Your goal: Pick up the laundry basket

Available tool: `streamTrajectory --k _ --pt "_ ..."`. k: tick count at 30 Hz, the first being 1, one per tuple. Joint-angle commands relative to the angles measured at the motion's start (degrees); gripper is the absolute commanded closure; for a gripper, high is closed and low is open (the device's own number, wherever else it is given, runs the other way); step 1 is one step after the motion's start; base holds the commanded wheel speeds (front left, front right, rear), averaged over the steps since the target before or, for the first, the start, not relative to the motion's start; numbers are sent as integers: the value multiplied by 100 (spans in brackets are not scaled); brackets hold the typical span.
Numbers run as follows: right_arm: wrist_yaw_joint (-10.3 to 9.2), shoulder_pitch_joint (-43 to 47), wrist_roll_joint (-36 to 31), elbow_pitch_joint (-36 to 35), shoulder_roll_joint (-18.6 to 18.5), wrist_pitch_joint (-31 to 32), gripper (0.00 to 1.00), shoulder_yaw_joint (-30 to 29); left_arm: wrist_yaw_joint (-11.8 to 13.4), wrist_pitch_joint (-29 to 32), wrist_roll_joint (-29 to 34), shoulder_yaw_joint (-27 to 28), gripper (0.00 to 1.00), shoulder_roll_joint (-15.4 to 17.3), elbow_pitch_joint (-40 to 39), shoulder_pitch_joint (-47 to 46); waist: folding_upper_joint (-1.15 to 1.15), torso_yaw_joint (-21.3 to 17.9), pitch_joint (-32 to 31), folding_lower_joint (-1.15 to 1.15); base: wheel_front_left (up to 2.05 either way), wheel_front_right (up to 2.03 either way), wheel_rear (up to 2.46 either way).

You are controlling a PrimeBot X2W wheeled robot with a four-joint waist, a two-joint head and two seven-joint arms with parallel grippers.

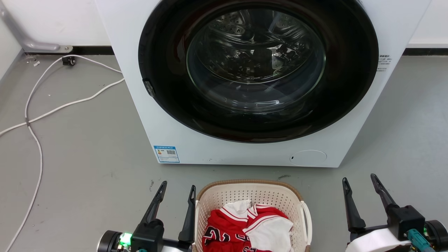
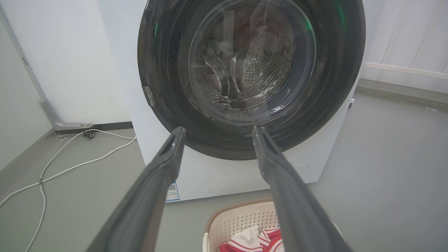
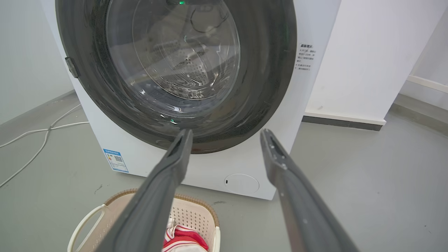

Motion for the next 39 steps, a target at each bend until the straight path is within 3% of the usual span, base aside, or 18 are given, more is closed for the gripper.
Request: streamTrajectory --k 1,23,39 --pt "-3 18 -87 -7 -23 -46 0 11 -23 -39 102 -10 0 0 -35 61 0 -1 4 0 0 0 0" --pt "-4 -120 -54 111 -21 -60 0 14 -196 -67 169 146 0 -83 74 -35 0 -29 248 0 0 0 0" --pt "-4 -1294 -202 557 -17 -60 0 -157 -392 -63 239 497 0 -68 825 -1465 0 -72 2232 0 0 0 0"
